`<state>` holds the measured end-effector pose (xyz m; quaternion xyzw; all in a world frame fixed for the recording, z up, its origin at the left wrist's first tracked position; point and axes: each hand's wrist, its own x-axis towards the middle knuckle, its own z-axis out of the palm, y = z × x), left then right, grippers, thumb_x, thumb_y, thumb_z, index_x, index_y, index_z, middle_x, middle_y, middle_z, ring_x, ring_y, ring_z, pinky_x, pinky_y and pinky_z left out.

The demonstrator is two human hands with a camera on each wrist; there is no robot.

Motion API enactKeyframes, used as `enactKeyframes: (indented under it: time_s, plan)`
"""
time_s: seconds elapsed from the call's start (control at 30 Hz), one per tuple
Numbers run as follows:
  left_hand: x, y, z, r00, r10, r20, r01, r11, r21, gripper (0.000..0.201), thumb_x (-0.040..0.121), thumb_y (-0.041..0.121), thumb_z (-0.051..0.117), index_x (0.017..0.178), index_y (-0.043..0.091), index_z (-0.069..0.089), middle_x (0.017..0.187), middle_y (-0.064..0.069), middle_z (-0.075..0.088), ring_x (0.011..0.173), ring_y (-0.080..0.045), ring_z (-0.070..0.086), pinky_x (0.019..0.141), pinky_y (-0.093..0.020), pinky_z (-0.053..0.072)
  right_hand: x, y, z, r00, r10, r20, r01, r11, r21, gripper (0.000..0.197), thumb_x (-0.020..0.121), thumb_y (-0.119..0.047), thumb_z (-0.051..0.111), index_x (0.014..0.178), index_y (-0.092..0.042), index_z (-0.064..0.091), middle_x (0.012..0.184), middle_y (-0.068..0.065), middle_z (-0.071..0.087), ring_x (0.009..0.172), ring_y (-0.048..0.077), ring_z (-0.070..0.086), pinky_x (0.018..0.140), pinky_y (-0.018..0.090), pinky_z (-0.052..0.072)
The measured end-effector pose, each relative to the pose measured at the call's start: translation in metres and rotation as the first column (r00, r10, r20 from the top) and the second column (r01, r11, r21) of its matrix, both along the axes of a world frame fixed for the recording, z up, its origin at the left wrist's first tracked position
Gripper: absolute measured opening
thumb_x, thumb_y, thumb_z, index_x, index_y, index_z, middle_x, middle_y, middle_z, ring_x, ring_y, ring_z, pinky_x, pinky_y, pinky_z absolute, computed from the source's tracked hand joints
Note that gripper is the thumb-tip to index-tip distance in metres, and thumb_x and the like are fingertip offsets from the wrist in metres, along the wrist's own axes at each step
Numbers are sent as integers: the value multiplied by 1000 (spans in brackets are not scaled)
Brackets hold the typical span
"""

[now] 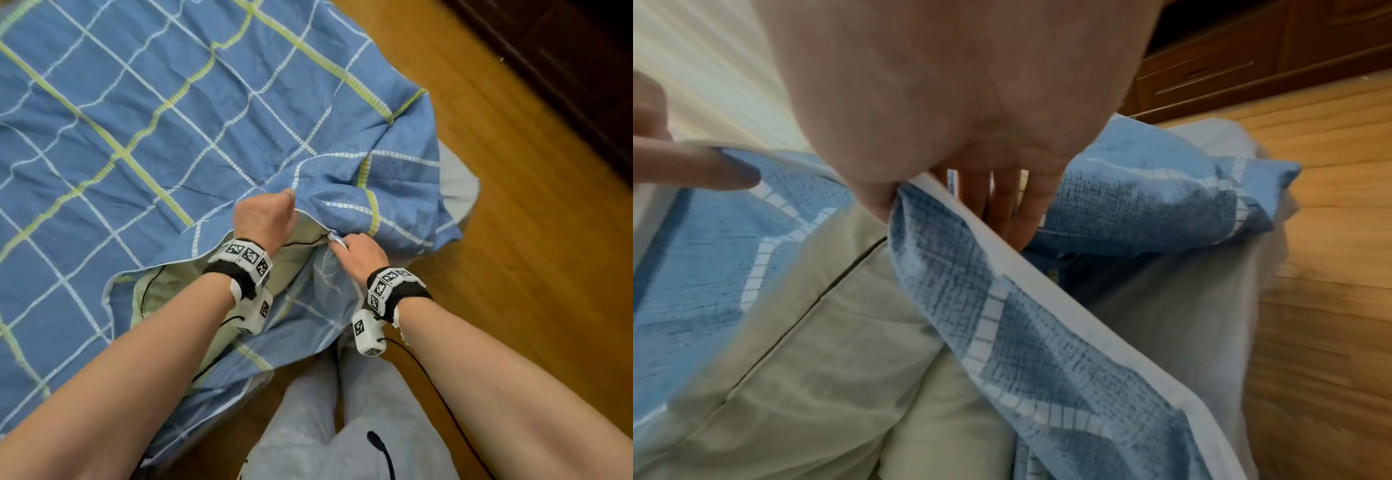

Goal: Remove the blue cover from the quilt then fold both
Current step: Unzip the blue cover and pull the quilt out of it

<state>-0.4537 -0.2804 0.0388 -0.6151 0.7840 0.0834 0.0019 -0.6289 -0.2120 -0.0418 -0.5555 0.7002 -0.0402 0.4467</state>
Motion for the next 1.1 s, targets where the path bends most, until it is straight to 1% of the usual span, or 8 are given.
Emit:
enactKeyframes:
  time_s: [0.2,0.33,0.37,0.57,0.7,0.8,0.9,1.1]
  plan:
    - [-3,69,-32,962,268,47,-255,832,492,59,94,64,31,90,15,65,95,-15,70,91,-35,65,74,-36,45,3,11,18,998,-56,-3,55,994,-99,50,102,-46,34,97,-8,66,103,14,66,97,33,60,79,40,47]
    - [-22,56,-60,398,904,-156,-326,299,897,94,67,84,50,108,0,66,100,-19,69,81,-31,63,68,-34,50,-11,14,20,997,80,-22,-83,982,-168,40,104,-43,32,106,-15,61,111,5,61,104,25,56,87,41,45]
    - [-27,49,-62,350,920,-174,-291,284,914,91,67,77,57,116,1,64,107,-20,68,85,-32,63,70,-37,51,-18,15,16,992,119,-31,-123,978,-168,39,104,-43,32,113,-17,60,117,3,59,109,23,54,92,40,44]
    - [-34,26,-49,707,681,-190,-403,609,683,30,100,10,47,124,-4,58,128,-21,61,121,-36,55,96,-35,43,-48,1,5,1000,19,8,-17,983,-184,67,95,-59,47,149,-24,28,152,1,35,138,20,36,113,46,35]
    - [-46,38,-25,-100,858,-503,-276,462,843,25,94,-1,54,118,-3,61,117,-21,65,99,-32,65,85,-38,57,-31,-36,24,994,106,22,-102,985,-141,93,79,-65,62,150,-24,19,155,2,29,139,24,36,111,46,36]
    - [-49,35,17,103,782,-614,-440,590,677,25,95,2,54,119,1,62,109,2,61,100,-13,58,78,-8,44,-29,-57,50,994,88,-59,-99,971,-216,57,82,-56,61,127,-26,41,130,3,51,113,30,57,88,42,46]
    - [-46,36,51,234,754,-614,-547,624,559,18,96,11,55,107,2,66,105,-3,60,101,-14,53,82,-17,36,-32,-75,85,985,108,-137,-142,952,-272,35,83,-42,65,107,-24,45,111,3,59,99,32,61,79,40,47]
    - [-48,38,112,-440,585,-681,-558,416,718,15,99,16,50,91,8,60,94,-15,66,87,-29,68,69,-39,60,-59,-105,134,976,23,-216,-86,954,-287,27,87,-18,56,114,-21,52,116,8,61,111,33,56,79,38,42]
